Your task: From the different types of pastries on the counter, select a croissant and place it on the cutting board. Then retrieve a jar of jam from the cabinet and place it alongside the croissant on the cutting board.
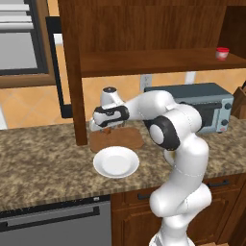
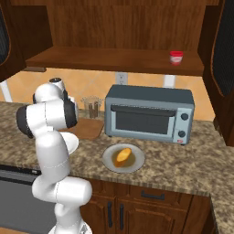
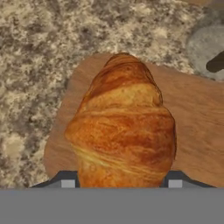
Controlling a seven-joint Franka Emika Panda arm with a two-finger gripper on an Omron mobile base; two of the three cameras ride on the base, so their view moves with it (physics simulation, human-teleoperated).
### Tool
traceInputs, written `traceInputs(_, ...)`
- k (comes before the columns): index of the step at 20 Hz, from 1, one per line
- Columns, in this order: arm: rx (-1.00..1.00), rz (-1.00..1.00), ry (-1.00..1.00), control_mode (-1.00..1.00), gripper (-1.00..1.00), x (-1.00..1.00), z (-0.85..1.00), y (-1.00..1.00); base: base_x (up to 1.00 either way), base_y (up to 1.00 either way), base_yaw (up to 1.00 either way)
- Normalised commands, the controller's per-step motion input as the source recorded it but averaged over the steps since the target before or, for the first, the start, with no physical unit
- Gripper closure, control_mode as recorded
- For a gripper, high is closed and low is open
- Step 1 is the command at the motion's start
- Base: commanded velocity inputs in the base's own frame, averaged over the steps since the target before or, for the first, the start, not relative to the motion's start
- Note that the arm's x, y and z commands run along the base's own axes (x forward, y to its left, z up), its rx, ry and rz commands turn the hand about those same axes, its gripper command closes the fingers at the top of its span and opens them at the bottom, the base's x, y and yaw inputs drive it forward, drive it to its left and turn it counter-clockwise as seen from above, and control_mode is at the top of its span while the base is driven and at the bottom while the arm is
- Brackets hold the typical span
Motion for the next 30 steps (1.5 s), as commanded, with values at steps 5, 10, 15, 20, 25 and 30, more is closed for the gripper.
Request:
traceInputs(5, 0.00, -0.01, 0.00, -1.00, 1.00, 0.29, -0.51, -0.18, 0.00, 0.00, 0.00)
traceInputs(10, 0.00, -0.05, 0.00, -1.00, 1.00, 0.55, -0.33, -0.03, 0.00, 0.00, 0.00)
traceInputs(15, 0.00, -0.12, 0.00, -1.00, 1.00, 0.11, -0.17, 0.00, 0.00, 0.00, 0.00)
traceInputs(20, 0.00, -0.15, 0.00, -1.00, 1.00, -0.01, -0.23, 0.00, 0.00, 0.00, 0.00)
traceInputs(25, 0.00, -0.14, 0.01, -1.00, 1.00, -0.02, -0.18, 0.00, 0.00, 0.00, 0.00)
traceInputs(30, 0.00, -0.13, 0.03, -1.00, 1.00, -0.06, -0.01, 0.00, 0.00, 0.00, 0.00)
